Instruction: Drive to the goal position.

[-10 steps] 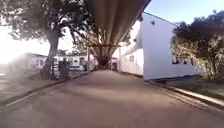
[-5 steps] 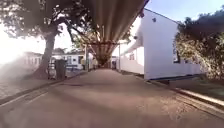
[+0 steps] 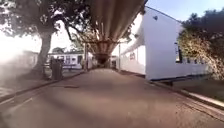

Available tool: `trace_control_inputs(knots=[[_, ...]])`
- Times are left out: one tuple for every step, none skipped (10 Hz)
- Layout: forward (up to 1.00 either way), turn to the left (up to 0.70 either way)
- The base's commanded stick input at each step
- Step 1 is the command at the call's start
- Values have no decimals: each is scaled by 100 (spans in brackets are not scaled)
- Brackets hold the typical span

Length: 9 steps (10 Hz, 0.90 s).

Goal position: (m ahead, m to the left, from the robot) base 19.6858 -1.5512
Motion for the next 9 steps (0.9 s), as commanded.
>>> trace_control_inputs(knots=[[70,27],[70,35],[70,35],[70,22],[70,5],[70,0],[70,0],[70,0],[70,0]])
